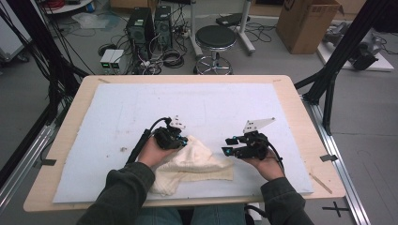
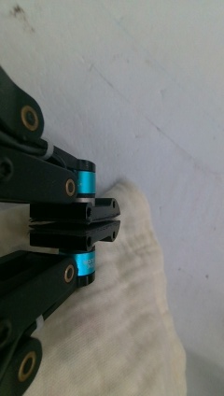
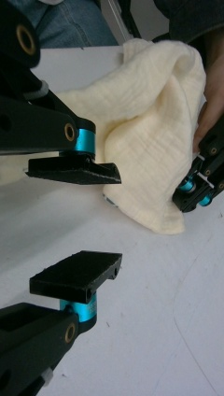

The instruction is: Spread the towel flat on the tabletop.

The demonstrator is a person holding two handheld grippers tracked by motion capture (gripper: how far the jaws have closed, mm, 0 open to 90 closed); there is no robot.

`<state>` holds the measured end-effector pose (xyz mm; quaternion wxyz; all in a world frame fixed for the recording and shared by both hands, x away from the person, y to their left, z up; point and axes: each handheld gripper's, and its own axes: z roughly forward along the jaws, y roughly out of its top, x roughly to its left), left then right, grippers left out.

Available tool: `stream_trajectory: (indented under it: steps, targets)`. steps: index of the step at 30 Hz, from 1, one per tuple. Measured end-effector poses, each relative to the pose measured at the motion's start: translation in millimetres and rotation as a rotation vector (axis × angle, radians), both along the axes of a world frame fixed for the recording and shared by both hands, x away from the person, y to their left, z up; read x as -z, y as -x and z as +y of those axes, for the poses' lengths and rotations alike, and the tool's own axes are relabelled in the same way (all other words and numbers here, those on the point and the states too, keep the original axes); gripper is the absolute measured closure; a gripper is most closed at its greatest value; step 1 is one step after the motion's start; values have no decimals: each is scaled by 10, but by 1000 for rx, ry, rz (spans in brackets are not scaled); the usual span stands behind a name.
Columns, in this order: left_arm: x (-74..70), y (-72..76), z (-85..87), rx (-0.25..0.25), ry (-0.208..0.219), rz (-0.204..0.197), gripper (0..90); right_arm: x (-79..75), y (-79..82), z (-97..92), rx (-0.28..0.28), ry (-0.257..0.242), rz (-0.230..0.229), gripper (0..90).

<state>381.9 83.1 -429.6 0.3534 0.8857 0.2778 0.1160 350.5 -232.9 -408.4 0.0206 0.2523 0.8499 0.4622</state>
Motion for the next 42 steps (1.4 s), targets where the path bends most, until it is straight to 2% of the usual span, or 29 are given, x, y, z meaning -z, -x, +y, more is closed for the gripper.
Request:
stream_trajectory:
  steps: [5, 6, 8, 13, 14, 16, 18, 20, 22, 27, 30, 31, 32, 33, 36, 39, 42]
  targets:
    - [-206, 30, 239, -68, 79, -56, 873, 15, -37, 21, 7, 0, 17, 544]
    - [-206, 30, 239, -68, 79, -56, 873, 15, -37, 21, 7, 0, 17, 544]
    - [-328, 64, 439, -115, 118, -86, 873, -21, -60, 83, 1, 13, 13, 547]
    - [-447, 115, 765, -173, 142, -108, 872, -84, -113, 282, -30, 18, 7, 548]
    - [-451, 136, 821, -179, 143, -109, 872, -86, -116, 331, -42, 24, 19, 547]
    - [-434, 185, 924, -191, 143, -102, 872, -66, -124, 422, -82, 28, 46, 529]
    - [-407, 237, 996, -190, 121, -89, 872, -28, -120, 508, -126, 41, 76, 521]
    - [-377, 314, 1051, -193, 134, -82, 872, 4, -80, 576, -160, 60, 100, 535]
    - [-349, 391, 1094, -185, 117, -77, 872, 26, -10, 625, -193, 79, 119, 633]
    - [-229, 594, 1183, -186, 109, -65, 871, 76, 197, 691, -240, 103, 127, 788]
    - [-162, 667, 1232, -186, 113, -52, 871, 90, 312, 727, -261, 112, 122, 841]
    - [-148, 684, 1236, -186, 97, -51, 870, 94, 352, 740, -267, 115, 118, 841]
    - [-132, 702, 1247, -191, 108, -54, 870, 99, 383, 754, -275, 127, 120, 839]
    - [-116, 711, 1260, -195, 125, -50, 870, 102, 411, 766, -277, 140, 120, 821]
    - [-69, 721, 1281, -202, 125, -49, 869, 56, 414, 762, -265, 148, 108, 756]
    - [-55, 723, 1288, -201, 126, -48, 869, -84, 338, 703, -224, 86, 83, 718]
    - [-49, 714, 1285, -203, 129, -53, 868, -205, 217, 699, -184, 69, 50, 700]
